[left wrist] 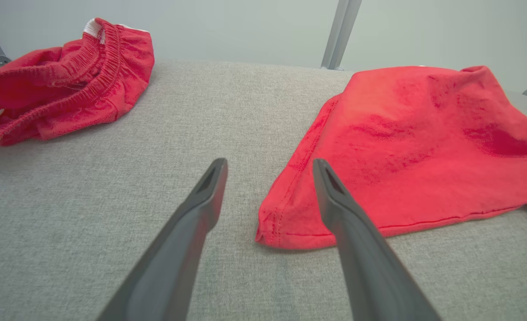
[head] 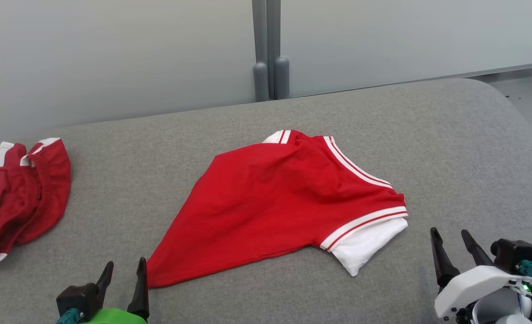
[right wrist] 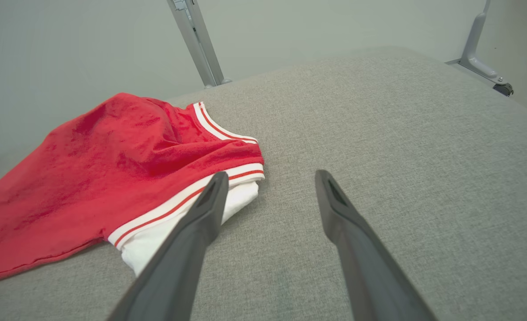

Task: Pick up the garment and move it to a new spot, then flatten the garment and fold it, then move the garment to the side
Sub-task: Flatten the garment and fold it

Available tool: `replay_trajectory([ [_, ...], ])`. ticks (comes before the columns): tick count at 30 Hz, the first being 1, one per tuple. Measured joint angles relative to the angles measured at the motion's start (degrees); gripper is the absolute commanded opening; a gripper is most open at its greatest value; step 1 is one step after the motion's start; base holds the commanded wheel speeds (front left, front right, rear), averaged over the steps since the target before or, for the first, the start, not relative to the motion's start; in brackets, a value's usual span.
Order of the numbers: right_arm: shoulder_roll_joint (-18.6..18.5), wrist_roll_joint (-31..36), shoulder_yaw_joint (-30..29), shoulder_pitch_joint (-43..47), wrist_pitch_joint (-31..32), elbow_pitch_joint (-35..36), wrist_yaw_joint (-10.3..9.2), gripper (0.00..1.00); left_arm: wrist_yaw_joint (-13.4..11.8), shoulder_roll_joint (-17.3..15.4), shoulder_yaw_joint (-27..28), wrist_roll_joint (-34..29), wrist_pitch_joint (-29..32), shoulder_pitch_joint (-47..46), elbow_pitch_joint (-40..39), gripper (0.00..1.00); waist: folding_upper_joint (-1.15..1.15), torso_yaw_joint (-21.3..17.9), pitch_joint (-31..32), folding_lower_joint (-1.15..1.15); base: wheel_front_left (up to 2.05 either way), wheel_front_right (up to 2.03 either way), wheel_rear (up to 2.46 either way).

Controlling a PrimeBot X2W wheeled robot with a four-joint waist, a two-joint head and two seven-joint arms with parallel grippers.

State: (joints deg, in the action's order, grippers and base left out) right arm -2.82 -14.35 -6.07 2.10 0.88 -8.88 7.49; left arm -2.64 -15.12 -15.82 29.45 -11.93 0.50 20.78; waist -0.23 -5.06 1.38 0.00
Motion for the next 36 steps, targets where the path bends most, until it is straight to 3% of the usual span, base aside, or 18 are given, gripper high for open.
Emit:
replay_trajectory([
  [8,0.0,1.5,-1.6,-5.1,1.8,-7.4,0.0,1.0,-1.3,1.3,-0.9,-1.0,-1.0,0.1,-4.6,1.0,0.0,2.7,-0.3,0.0,0.0,0.0,0.0],
  [19,-1.5,-0.3,-4.9,-17.0,2.0,-27.2,0.0,1.0,-2.0,1.7,-3.2,-2.4,-0.2,-1.1,-8.3,1.0,0.0,8.5,-2.2,0.0,0.0,0.0,0.0],
  [26,-2.5,-2.1,-4.3,-22.6,1.4,-36.3,0.0,1.0,-2.4,1.7,-3.7,-2.8,-0.1,-1.7,-9.2,1.0,0.0,10.6,-4.2,0.0,0.0,0.0,0.0],
  [27,-2.6,-2.3,-4.1,-23.2,1.0,-37.1,0.0,0.84,-2.4,1.7,-3.7,-2.8,-0.2,-1.7,-9.2,1.0,0.0,10.8,-4.4,0.0,0.0,0.0,0.0],
  [28,-2.7,-2.7,-3.4,-24.3,0.0,-38.3,0.0,0.32,-2.5,1.7,-3.7,-2.8,-0.2,-1.8,-9.2,1.0,0.0,10.9,-4.8,0.0,0.0,0.0,0.0],
  [29,-2.7,-2.8,-2.9,-24.8,-0.4,-38.8,-0.01,0.25,-2.7,1.7,-3.6,-2.8,-0.2,-1.8,-9.2,1.0,0.0,10.8,-4.9,0.0,0.0,0.0,0.0],
  [30,-2.5,-3.5,-1.9,-25.4,-1.1,-39.4,0.0,0.05,-2.8,1.6,-3.5,-2.8,-0.3,-1.8,-9.2,1.0,0.0,10.4,-5.0,0.0,0.0,0.0,0.0],
  [31,-2.5,-3.8,-1.1,-25.5,-1.5,-39.5,0.0,0.0,-2.9,1.6,-3.5,-2.8,-0.3,-1.8,-9.3,1.0,0.0,10.1,-5.0,0.0,0.0,0.0,0.0],
  [36,-2.4,-5.5,2.4,-25.9,-4.0,-38.4,0.0,0.0,-3.0,1.7,-3.4,-2.7,-0.5,-1.9,-9.1,1.0,0.0,8.3,-5.1,0.0,0.0,0.0,0.0],
])
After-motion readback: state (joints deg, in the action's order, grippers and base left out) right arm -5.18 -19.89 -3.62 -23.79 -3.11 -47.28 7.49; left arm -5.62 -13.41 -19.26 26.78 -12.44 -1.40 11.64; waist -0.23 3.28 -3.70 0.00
